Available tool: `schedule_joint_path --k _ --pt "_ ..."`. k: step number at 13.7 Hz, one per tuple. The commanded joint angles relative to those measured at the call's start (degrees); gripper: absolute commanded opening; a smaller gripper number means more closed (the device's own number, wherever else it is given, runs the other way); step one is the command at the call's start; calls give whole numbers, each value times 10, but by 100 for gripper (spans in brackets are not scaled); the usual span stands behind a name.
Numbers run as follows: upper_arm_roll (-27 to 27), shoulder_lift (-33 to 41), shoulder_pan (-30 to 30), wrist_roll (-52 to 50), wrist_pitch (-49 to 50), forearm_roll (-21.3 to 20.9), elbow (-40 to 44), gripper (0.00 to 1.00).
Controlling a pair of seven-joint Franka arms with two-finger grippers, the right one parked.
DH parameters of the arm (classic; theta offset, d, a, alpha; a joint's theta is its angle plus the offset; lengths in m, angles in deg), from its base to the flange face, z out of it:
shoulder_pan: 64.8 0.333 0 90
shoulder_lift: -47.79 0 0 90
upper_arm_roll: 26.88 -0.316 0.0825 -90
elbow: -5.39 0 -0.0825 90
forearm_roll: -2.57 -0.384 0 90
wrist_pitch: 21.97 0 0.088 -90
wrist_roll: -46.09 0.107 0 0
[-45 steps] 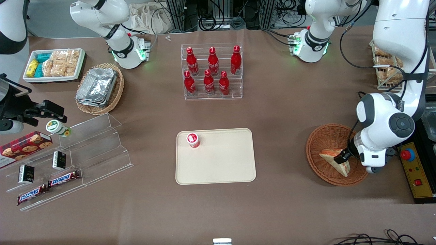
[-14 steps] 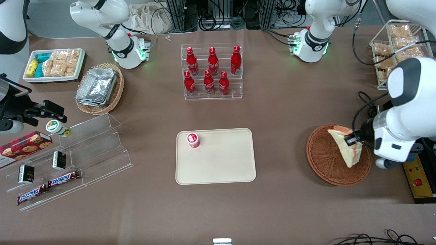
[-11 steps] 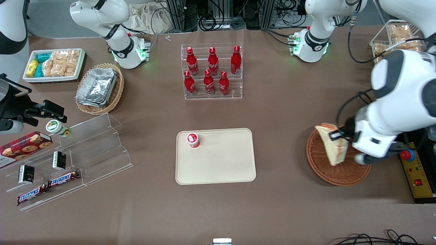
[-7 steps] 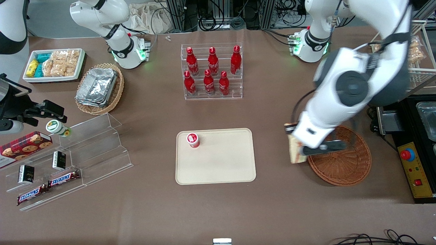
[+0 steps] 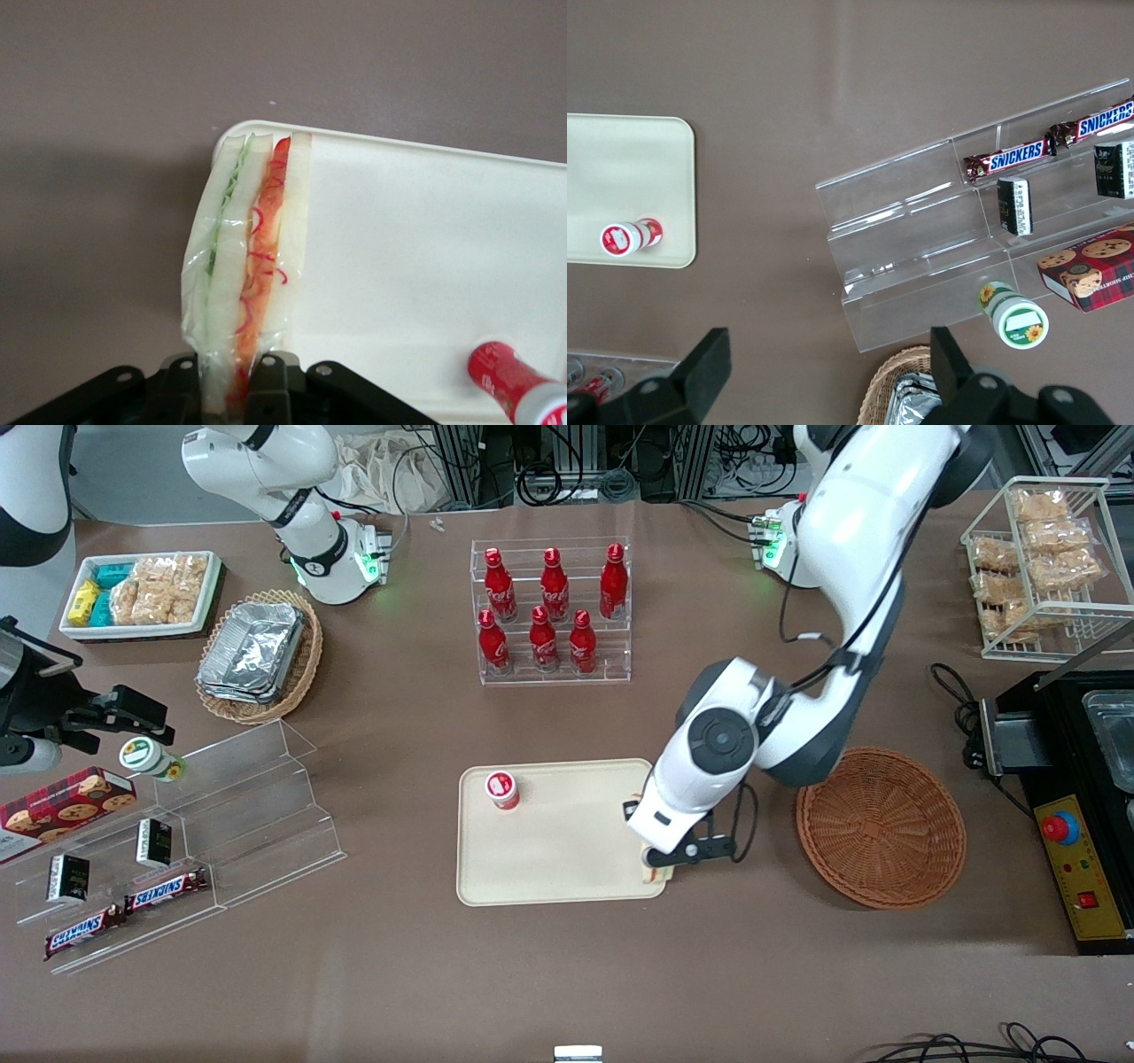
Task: Place sandwich from basket to tray
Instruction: 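Carry the sandwich over the white tray and lower it down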
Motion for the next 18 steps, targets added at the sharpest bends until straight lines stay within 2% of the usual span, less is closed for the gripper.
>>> schedule_joint_path --k 1,6,7,8,9,10,11,15,18 --pt "-6 -39 -18 -27 -29 -12 25 0" --pt "-6 -73 -31 -29 -53 -12 23 0" --pt "-7 -76 -33 -29 -53 -12 23 3" --pt "-7 -76 -35 -28 -53 -12 22 21" --pt "-7 -76 -34 -25 -53 -12 22 47" --pt "-7 -74 -34 -26 -52 -12 23 79" --pt "-7 -71 -33 -28 -49 -12 25 99" --pt "-6 -22 -12 -29 2 -3 26 99" --pt "-1 50 43 19 87 0 21 98"
